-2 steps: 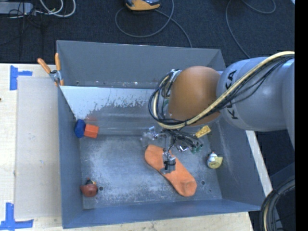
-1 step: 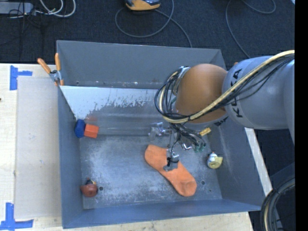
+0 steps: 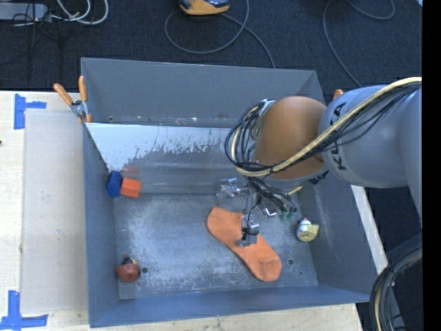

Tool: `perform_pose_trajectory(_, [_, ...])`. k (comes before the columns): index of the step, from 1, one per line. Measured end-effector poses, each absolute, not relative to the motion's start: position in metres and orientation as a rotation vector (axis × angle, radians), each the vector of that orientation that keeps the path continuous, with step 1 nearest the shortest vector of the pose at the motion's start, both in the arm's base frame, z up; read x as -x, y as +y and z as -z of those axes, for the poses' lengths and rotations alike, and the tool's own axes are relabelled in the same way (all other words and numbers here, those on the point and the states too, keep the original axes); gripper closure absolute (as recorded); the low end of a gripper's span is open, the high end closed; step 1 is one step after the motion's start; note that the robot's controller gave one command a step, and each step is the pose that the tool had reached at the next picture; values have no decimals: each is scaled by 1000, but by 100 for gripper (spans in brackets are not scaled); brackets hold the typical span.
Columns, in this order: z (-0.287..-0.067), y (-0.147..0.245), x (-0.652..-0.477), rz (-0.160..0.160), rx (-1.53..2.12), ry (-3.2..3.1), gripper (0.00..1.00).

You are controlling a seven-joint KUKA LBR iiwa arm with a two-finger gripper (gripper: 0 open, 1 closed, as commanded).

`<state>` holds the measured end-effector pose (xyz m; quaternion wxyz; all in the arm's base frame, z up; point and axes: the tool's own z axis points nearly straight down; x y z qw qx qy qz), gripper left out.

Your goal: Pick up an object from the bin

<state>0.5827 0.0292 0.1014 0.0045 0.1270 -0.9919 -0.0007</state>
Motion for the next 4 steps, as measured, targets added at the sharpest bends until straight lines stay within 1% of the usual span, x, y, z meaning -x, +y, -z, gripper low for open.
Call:
perform_pose_trajectory(1, [-82,14,-584,3,-767,-3041,0])
perform_pose_trajectory(2, [-77,10,-577,5,-712,-3049,0])
perform_pose_trajectory(3, [-70,12,-561,7,-963,-2983,100])
perform_pose_trajectory(4, [-70,11,-561,7,-962,-2984,100])
